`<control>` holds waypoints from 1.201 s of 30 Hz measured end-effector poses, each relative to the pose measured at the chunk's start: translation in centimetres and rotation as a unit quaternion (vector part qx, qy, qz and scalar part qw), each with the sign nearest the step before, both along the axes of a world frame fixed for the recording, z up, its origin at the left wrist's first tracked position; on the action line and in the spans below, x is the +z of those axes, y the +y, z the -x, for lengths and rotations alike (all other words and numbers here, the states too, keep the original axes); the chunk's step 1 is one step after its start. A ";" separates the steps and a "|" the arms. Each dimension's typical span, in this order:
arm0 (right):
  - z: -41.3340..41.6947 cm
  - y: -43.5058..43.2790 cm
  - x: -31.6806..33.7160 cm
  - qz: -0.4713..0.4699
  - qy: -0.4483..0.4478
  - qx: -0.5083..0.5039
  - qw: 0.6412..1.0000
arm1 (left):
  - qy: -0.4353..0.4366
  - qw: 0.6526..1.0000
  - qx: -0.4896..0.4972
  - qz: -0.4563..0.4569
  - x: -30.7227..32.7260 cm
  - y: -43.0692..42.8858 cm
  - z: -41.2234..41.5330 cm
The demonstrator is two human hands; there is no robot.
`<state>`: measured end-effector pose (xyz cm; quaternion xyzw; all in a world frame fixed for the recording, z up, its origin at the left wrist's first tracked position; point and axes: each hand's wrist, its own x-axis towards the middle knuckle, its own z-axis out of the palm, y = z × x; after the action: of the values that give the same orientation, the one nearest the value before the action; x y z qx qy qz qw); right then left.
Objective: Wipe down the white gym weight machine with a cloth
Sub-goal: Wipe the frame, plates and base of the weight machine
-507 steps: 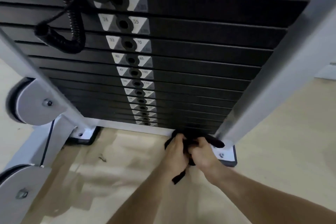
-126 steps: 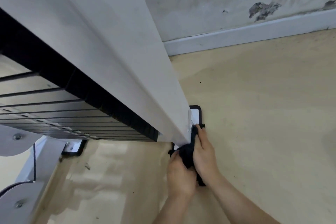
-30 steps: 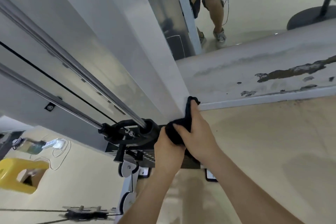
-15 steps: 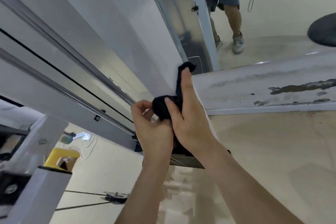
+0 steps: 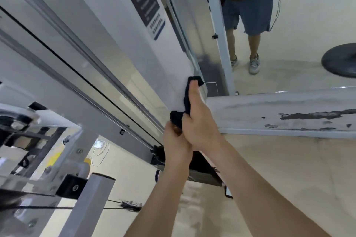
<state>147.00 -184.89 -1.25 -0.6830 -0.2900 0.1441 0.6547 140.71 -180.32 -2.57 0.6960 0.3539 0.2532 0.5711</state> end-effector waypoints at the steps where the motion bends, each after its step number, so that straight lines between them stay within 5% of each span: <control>1: -0.1 0.0 0.7 -0.018 -0.010 0.010 1.000 | -0.003 0.999 0.001 -0.045 0.8 0.1 0.0; 5: -0.1 -1.1 -0.5 0.011 0.031 0.005 0.999 | 0.095 0.978 0.010 -0.187 2.2 1.0 0.0; 8: -0.1 -1.5 -0.4 0.073 0.105 0.014 0.992 | 0.141 0.975 -0.001 -0.173 3.2 1.1 0.4; 14: -0.2 1.6 9.7 -0.066 -0.014 -0.026 0.997 | 0.008 0.941 0.045 -0.334 10.3 2.7 0.0; 18: -0.4 1.1 9.2 -0.078 -0.075 -0.021 0.994 | -0.036 0.971 0.024 -0.235 11.0 2.2 0.4; 23: -1.0 -0.4 8.6 -0.073 -0.004 0.013 0.997 | -0.015 0.996 -0.006 -0.091 11.3 2.7 0.2; 26: -1.0 0.4 11.4 -0.060 -0.044 0.000 0.997 | -0.054 0.992 -0.005 -0.115 13.2 2.1 0.3; 31: -1.2 3.0 19.4 -0.150 -0.172 -0.062 0.972 | -0.239 0.943 0.032 -0.230 19.7 2.7 -0.8; 36: -1.8 2.5 15.3 -0.165 -0.083 -0.039 0.982 | -0.145 0.971 0.036 -0.184 16.6 2.6 -0.7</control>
<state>148.81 -182.43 14.08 -0.5861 -0.3363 0.0109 0.7371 141.40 -177.70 14.03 0.7315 0.2394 0.4330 0.4692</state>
